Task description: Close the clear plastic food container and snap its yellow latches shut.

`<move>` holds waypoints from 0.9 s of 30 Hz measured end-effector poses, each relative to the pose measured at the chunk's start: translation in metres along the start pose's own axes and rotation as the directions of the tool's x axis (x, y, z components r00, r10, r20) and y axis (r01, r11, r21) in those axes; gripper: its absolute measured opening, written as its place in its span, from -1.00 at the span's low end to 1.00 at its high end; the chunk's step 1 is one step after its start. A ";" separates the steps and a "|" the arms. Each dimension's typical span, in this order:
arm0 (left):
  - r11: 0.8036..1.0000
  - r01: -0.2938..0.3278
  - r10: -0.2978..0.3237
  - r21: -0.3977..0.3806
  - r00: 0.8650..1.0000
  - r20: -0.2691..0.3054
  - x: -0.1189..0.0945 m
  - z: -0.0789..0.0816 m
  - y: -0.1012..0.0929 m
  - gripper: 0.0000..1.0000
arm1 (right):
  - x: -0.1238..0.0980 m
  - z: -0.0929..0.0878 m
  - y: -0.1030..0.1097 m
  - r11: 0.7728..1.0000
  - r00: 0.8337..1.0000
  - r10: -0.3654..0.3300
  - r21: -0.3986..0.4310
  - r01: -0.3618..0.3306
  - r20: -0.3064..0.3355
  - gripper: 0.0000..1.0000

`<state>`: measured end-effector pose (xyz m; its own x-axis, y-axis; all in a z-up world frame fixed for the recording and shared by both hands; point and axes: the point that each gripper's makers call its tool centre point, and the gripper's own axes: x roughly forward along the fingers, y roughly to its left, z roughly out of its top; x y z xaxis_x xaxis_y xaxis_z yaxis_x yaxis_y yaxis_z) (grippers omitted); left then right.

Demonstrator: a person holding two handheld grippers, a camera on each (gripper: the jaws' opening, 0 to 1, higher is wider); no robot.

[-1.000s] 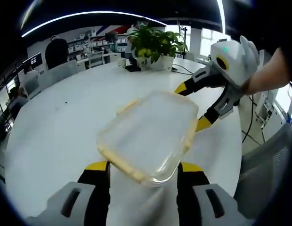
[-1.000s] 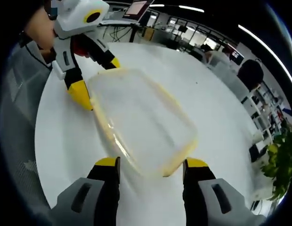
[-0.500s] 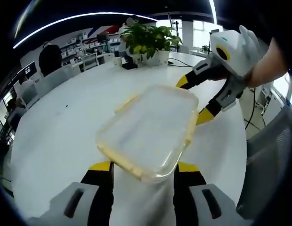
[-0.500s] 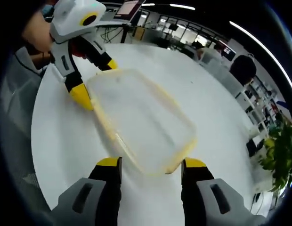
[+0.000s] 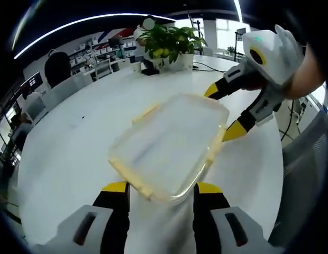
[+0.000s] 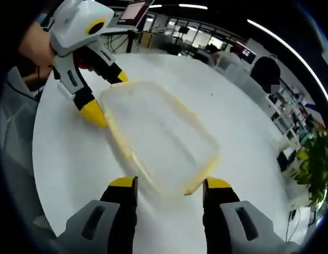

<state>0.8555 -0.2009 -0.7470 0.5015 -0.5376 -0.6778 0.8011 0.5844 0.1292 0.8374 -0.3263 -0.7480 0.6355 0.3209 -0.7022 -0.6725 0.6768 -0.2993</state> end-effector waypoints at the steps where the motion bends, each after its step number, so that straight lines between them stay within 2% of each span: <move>1: 1.000 -0.003 0.003 0.000 1.000 -0.002 0.000 0.000 0.001 -0.16 | 0.001 0.001 0.001 1.000 1.000 -0.002 0.002 0.002 0.000 -0.08; 13: 0.999 -0.041 0.040 -0.015 0.999 -0.014 -0.004 -0.008 0.015 -0.15 | 0.009 0.015 0.007 1.000 1.000 0.001 0.023 -0.002 0.009 -0.07; 27: 0.997 -0.068 0.068 -0.030 0.997 -0.025 -0.009 -0.014 0.025 -0.12 | 0.015 0.024 0.012 1.000 1.000 0.013 -0.016 -0.013 0.014 -0.08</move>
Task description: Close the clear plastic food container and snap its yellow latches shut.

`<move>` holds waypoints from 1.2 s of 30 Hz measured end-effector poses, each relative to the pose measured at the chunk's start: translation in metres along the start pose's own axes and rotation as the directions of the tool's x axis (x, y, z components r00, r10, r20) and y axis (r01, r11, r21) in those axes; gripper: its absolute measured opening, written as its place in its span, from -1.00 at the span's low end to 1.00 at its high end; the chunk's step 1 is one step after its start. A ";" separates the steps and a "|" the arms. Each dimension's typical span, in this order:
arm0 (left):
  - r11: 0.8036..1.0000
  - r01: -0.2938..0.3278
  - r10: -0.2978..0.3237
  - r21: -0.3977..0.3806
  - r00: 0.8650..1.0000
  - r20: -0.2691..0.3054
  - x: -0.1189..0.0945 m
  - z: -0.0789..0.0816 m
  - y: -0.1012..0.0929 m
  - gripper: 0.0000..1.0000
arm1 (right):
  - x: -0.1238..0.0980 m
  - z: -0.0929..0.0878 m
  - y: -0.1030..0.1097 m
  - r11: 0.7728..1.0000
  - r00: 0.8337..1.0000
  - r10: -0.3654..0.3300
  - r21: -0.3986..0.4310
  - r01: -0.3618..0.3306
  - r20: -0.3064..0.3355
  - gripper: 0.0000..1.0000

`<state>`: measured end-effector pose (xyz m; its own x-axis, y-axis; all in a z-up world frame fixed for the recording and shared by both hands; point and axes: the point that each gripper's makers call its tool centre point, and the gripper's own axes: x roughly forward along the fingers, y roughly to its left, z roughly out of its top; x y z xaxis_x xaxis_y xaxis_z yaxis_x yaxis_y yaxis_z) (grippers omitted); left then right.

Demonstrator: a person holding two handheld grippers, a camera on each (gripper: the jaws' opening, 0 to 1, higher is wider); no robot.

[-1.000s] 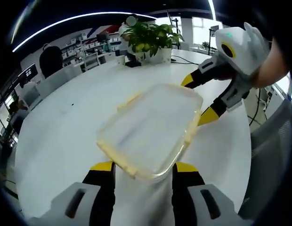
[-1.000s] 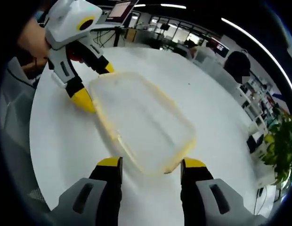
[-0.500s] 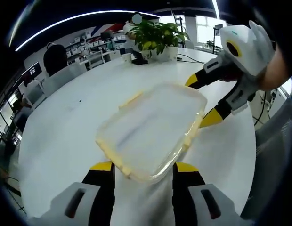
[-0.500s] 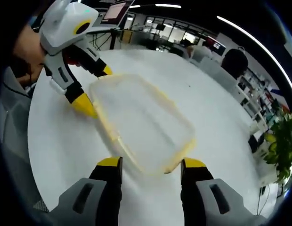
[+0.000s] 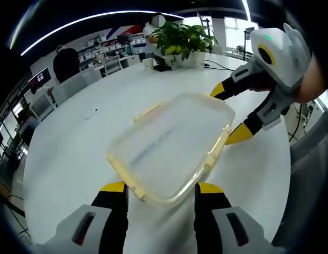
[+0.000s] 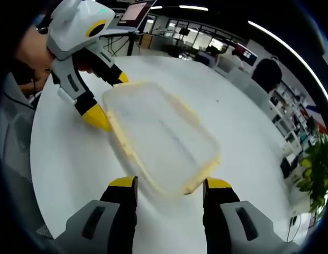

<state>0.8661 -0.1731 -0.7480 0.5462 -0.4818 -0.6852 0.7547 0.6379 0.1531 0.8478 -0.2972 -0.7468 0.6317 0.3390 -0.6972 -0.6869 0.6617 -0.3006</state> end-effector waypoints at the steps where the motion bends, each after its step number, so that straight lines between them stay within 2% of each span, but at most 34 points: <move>1: 1.000 -0.001 0.001 0.000 1.000 0.000 0.000 0.000 0.000 -0.12 | 0.000 0.000 0.000 1.000 1.000 0.000 -0.002 0.000 0.000 -0.08; 9: 1.000 -0.009 0.009 -0.022 1.000 0.008 -0.004 0.002 0.001 -0.10 | -0.006 0.000 -0.005 1.000 1.000 -0.002 -0.021 0.002 -0.001 -0.14; 21: 0.993 -0.051 0.059 -0.104 0.995 0.076 -0.031 0.014 -0.002 -0.02 | -0.033 0.001 -0.014 0.999 0.999 -0.021 0.046 0.019 0.040 -0.02; 29: 0.984 -0.069 0.089 -0.166 0.990 0.113 -0.061 0.010 -0.015 0.03 | -0.058 -0.001 -0.010 0.991 0.996 -0.042 0.131 0.032 0.073 0.01; 36: 0.970 -0.087 0.118 -0.228 0.985 0.123 -0.089 -0.006 -0.027 0.05 | -0.078 -0.005 -0.003 0.981 0.994 -0.065 0.185 0.049 0.083 0.02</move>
<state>0.7947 -0.1433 -0.6953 0.6718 -0.4739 -0.5693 0.6016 0.7975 0.0460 0.7986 -0.3294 -0.6947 0.7028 0.3497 -0.6195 -0.5768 0.7898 -0.2084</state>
